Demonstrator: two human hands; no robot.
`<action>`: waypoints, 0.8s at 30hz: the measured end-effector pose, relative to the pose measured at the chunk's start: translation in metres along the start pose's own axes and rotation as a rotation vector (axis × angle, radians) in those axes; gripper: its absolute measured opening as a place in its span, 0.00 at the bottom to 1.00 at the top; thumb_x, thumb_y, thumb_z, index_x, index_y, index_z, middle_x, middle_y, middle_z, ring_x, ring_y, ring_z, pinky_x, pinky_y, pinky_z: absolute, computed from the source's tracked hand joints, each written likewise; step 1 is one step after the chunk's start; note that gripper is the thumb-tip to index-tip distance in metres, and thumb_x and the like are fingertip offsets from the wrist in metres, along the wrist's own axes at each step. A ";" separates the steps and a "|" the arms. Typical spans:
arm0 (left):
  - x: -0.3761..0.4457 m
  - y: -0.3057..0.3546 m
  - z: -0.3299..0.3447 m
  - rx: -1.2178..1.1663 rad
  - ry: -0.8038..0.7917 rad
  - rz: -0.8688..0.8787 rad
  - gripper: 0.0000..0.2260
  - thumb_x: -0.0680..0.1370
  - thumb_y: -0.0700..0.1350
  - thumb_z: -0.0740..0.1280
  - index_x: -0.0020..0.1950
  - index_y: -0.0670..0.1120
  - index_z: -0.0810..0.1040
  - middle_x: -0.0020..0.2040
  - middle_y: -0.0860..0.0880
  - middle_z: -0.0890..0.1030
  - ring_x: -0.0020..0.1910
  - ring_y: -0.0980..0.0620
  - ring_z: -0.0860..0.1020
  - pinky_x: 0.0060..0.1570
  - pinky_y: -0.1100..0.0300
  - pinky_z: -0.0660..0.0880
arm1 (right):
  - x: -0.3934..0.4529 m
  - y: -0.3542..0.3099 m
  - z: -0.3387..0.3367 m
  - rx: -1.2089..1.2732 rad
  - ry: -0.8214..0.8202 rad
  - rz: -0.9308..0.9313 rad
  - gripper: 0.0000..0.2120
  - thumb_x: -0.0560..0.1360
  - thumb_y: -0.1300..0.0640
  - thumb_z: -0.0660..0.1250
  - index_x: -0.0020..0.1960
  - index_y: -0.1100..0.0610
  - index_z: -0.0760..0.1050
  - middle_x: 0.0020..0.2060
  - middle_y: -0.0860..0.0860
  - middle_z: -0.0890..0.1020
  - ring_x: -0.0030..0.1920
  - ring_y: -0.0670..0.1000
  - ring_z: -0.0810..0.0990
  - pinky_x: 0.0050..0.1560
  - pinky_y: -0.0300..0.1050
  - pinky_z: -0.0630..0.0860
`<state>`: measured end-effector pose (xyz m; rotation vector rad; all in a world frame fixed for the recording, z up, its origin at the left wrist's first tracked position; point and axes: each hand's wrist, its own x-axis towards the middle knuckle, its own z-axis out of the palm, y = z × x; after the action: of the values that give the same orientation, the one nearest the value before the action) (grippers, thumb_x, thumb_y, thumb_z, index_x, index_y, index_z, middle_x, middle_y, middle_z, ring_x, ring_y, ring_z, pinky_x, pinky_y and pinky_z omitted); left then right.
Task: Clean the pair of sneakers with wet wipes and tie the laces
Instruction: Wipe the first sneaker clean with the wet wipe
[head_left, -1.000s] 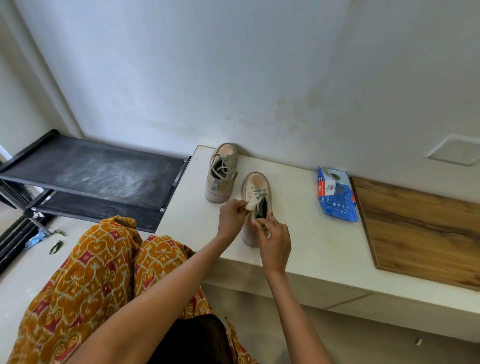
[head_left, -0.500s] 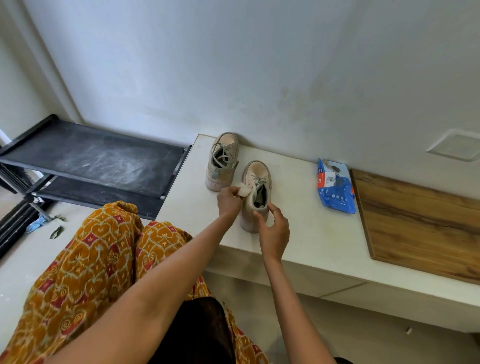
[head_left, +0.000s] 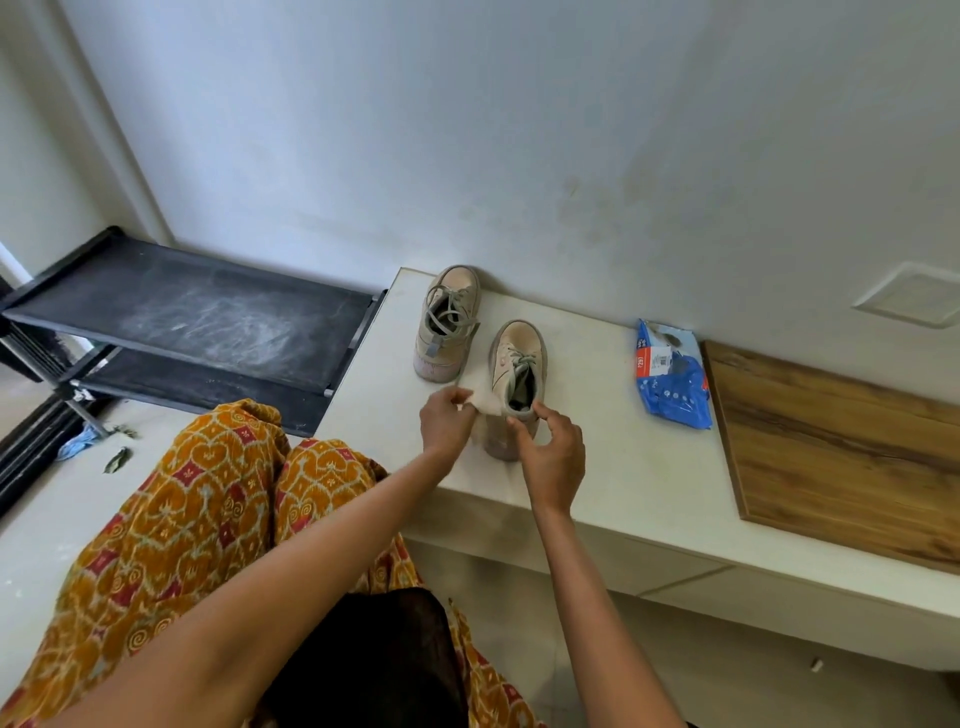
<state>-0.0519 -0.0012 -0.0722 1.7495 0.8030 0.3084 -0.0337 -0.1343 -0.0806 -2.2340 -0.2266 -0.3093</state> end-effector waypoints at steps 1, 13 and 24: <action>0.007 0.005 0.000 -0.020 -0.015 -0.011 0.10 0.76 0.40 0.67 0.56 0.41 0.80 0.52 0.44 0.81 0.51 0.48 0.78 0.50 0.59 0.73 | 0.000 0.001 -0.001 0.011 -0.011 0.003 0.19 0.70 0.48 0.73 0.59 0.53 0.79 0.51 0.49 0.82 0.53 0.49 0.77 0.51 0.48 0.77; -0.032 -0.013 0.010 0.054 -0.042 0.413 0.08 0.73 0.33 0.69 0.51 0.38 0.83 0.41 0.46 0.80 0.39 0.52 0.77 0.40 0.69 0.72 | 0.000 0.005 -0.009 0.013 -0.008 -0.049 0.17 0.69 0.59 0.74 0.58 0.56 0.80 0.48 0.52 0.84 0.53 0.53 0.78 0.50 0.50 0.77; 0.020 0.033 0.018 0.002 -0.063 0.195 0.11 0.74 0.35 0.65 0.53 0.40 0.82 0.49 0.43 0.83 0.50 0.47 0.80 0.50 0.56 0.77 | 0.000 0.001 -0.008 -0.006 0.012 -0.027 0.16 0.69 0.50 0.74 0.55 0.54 0.81 0.48 0.50 0.83 0.53 0.50 0.78 0.47 0.46 0.77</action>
<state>-0.0151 -0.0060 -0.0518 1.8337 0.5889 0.3806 -0.0348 -0.1407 -0.0765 -2.2355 -0.2496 -0.3380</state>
